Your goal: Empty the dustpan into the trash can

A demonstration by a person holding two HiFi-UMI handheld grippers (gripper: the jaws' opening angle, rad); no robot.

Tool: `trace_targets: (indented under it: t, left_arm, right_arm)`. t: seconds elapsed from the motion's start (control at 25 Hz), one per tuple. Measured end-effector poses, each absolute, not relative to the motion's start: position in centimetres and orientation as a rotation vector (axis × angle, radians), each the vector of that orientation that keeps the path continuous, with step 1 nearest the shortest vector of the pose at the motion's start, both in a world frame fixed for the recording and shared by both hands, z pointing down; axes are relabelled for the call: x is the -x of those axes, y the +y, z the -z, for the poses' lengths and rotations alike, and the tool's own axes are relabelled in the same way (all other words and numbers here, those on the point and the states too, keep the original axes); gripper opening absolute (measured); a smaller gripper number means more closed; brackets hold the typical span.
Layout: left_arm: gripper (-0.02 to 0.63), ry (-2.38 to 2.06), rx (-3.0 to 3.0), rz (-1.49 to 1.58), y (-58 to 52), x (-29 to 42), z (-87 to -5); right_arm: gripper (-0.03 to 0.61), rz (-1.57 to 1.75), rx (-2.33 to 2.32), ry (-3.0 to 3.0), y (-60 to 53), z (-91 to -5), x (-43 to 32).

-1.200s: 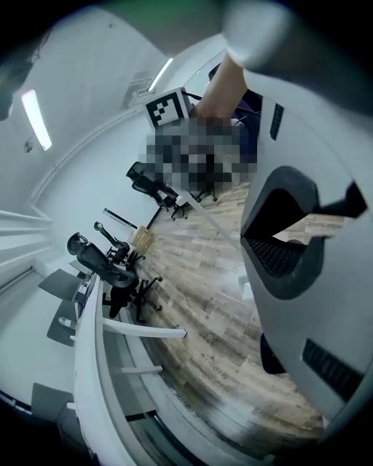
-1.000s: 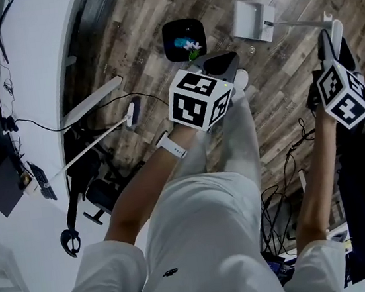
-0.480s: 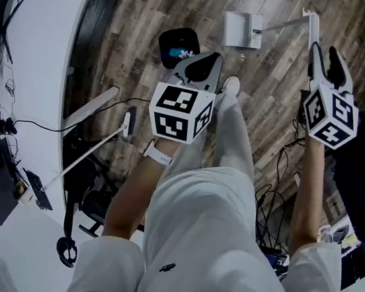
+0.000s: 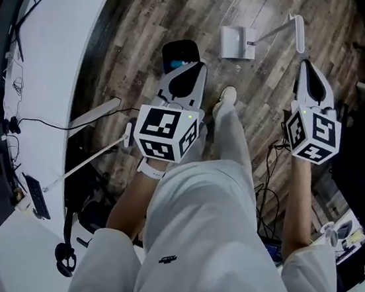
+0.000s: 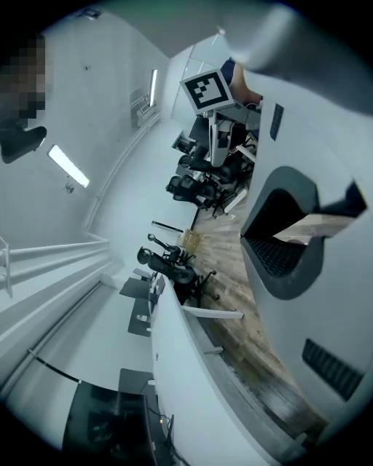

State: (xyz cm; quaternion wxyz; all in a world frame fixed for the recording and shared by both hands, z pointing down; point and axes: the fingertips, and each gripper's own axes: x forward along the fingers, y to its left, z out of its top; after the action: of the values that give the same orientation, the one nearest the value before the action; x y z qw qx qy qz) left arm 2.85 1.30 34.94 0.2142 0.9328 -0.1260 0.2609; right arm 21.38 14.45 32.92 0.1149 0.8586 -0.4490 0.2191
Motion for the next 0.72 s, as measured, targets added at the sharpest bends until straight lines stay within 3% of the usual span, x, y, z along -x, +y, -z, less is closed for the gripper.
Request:
trace_targets:
  t: [0.72]
  left_arm:
    - [0.006, -0.524, -2.724, -0.479, 0.5, 8.2, -23.3]
  right_arm:
    - [0.012, -0.442, -2.418, -1.695, 11.8, -23.2, -6.4]
